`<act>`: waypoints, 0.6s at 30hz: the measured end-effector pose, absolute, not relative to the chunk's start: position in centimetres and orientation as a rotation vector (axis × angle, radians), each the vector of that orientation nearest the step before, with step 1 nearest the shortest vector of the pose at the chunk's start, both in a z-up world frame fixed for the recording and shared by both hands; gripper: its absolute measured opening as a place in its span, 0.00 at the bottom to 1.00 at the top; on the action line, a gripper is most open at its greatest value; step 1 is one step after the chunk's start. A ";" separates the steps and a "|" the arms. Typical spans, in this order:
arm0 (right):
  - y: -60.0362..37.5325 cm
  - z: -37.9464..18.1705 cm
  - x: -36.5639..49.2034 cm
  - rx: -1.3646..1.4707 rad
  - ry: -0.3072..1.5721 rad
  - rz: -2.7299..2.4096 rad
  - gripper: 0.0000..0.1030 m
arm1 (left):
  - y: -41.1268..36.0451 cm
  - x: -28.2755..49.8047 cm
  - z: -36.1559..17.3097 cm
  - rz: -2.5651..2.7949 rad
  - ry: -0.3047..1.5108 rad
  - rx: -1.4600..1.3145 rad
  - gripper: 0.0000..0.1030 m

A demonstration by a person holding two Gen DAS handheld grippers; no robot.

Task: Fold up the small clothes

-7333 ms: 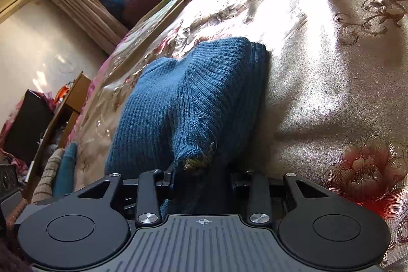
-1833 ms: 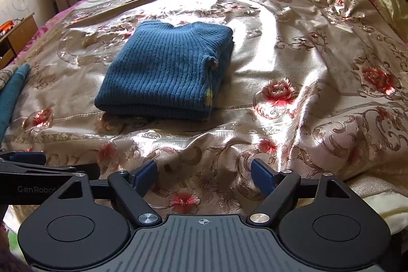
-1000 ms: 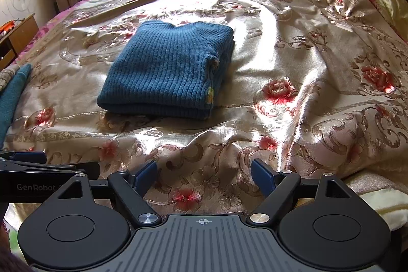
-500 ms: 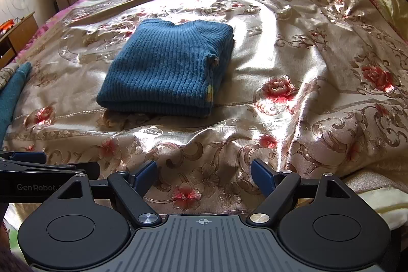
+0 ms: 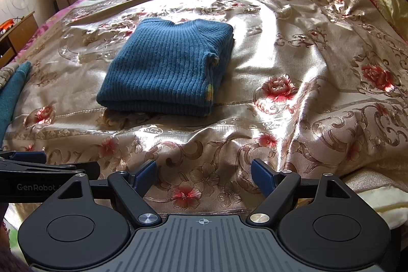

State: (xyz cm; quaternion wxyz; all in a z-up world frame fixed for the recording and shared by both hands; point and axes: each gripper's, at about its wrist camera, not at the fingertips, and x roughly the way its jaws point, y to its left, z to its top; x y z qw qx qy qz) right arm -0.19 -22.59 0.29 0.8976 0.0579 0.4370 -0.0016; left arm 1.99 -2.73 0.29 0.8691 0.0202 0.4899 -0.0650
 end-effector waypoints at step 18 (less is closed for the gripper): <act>-22.6 0.1 -0.3 0.120 0.907 -0.003 0.80 | -2.8 2.0 0.4 -0.135 1.025 0.043 0.95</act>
